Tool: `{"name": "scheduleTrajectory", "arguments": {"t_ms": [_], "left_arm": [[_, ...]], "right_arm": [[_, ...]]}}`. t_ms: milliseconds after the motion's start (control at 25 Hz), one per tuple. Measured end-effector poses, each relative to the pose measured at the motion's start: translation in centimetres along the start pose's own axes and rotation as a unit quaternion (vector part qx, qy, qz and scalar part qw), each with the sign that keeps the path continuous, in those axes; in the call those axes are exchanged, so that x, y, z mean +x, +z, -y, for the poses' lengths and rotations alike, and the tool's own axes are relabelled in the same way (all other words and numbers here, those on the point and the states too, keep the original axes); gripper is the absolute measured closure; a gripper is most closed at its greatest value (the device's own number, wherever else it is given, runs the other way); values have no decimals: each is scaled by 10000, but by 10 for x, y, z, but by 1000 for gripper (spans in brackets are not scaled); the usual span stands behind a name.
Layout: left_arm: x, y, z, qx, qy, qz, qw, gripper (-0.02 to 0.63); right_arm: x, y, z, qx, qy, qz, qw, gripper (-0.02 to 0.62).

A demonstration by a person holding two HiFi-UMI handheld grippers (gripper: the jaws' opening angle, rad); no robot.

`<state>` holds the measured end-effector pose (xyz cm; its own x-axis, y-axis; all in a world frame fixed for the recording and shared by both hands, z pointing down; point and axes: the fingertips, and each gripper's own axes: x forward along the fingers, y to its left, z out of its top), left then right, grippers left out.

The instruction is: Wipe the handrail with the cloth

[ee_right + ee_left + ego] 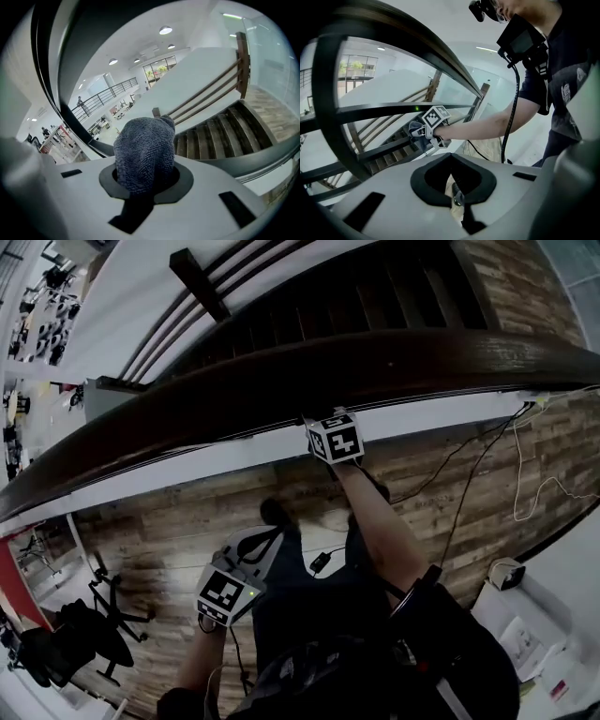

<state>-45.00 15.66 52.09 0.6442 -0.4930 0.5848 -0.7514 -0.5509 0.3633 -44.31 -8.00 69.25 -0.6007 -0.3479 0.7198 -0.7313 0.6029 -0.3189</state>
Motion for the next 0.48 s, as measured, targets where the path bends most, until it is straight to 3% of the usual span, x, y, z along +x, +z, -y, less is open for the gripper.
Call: {"name": "scheduleTrajectory", "arguments": {"t_ms": [200,480], "left_arm": [[106,55,57,291,-103,-161,9994,600],[240,137,132,545,-639,-1,9965,600]], "right_arm": [[-52,9,121,198,-36,228,9995,529],[-146,-4,308,502,-636,351,9961,529]]}}
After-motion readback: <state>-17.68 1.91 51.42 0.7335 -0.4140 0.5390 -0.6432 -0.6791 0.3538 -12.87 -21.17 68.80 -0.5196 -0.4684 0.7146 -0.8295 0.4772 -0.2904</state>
